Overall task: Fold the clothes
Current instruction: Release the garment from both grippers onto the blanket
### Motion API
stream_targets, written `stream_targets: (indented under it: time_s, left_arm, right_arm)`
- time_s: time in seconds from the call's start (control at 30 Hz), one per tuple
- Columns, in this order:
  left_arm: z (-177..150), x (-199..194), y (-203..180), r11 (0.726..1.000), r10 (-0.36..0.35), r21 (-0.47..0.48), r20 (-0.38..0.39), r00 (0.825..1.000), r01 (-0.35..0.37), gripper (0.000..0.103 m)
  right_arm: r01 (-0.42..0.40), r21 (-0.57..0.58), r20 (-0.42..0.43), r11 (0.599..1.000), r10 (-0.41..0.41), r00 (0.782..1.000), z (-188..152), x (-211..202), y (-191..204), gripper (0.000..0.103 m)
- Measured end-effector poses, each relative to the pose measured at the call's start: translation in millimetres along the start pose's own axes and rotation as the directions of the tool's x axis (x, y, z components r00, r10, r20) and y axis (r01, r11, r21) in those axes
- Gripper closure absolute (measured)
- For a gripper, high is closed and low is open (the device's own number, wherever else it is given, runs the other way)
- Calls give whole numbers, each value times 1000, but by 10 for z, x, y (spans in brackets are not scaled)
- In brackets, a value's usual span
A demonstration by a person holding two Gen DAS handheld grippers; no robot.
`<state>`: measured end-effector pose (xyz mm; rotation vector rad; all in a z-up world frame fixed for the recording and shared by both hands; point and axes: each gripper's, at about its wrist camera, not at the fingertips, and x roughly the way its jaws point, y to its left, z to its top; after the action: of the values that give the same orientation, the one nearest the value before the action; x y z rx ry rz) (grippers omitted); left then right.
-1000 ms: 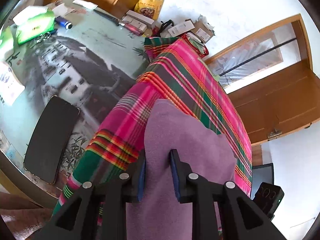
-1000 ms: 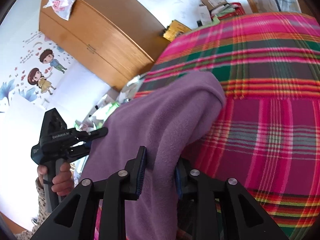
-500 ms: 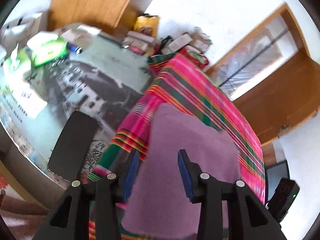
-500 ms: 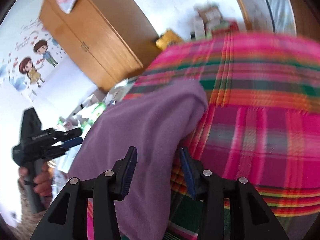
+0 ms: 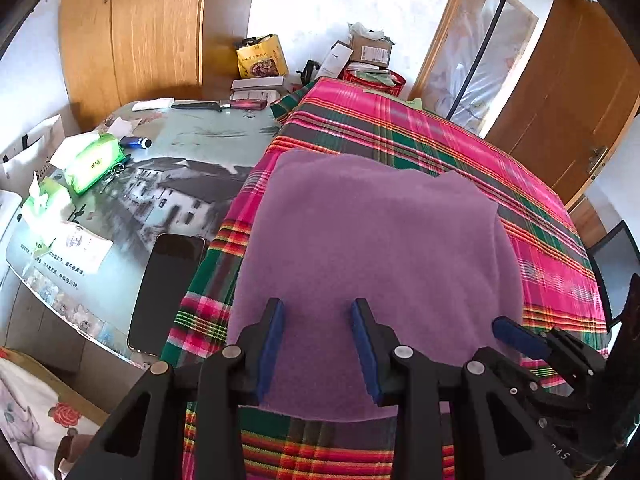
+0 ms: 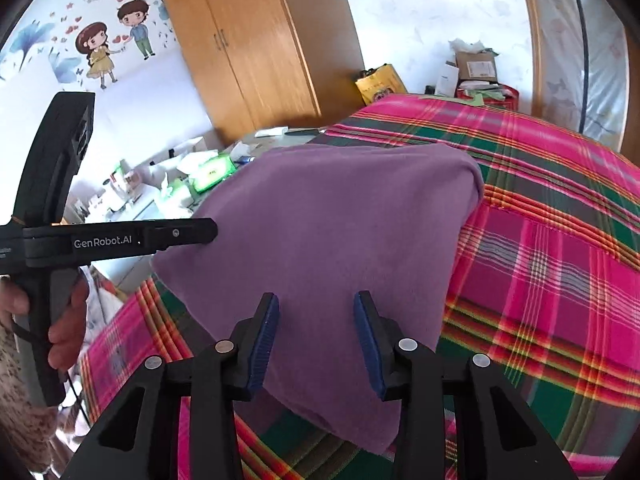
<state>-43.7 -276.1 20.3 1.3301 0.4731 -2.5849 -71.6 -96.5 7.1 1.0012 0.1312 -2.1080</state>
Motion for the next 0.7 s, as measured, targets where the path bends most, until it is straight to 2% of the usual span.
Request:
stream_targets:
  time_s: [0.17, 0.47, 0.5, 0.53, 0.57, 0.7]
  left_arm:
    - [-83, 28, -119, 996, 61, 68, 46, 997, -64, 65]
    - [-193, -74, -299, 981, 192, 2, 83, 978, -193, 64]
    - [-229, -103, -313, 979, 203, -13, 89, 975, -203, 64]
    - [-265, -132, -326, 977, 213, -25, 95, 972, -211, 64]
    - [-299, -155, -339, 976, 219, -33, 101, 970, -217, 64]
    - [-476, -223, -421, 969, 246, -56, 122, 962, -241, 64]
  right_arm:
    - [33, 10, -20, 999, -32, 999, -61, 48, 1, 62]
    - [68, 49, -35, 996, -67, 997, -115, -48, 53, 55]
    - [67, 54, -41, 996, -65, 997, -143, -77, 66, 50]
    - [69, 55, -48, 996, -66, 997, -169, -107, 76, 39]
    - [77, 52, -54, 996, -74, 996, -199, -137, 88, 34]
    - [122, 32, -51, 992, -121, 991, -329, -252, 183, 31]
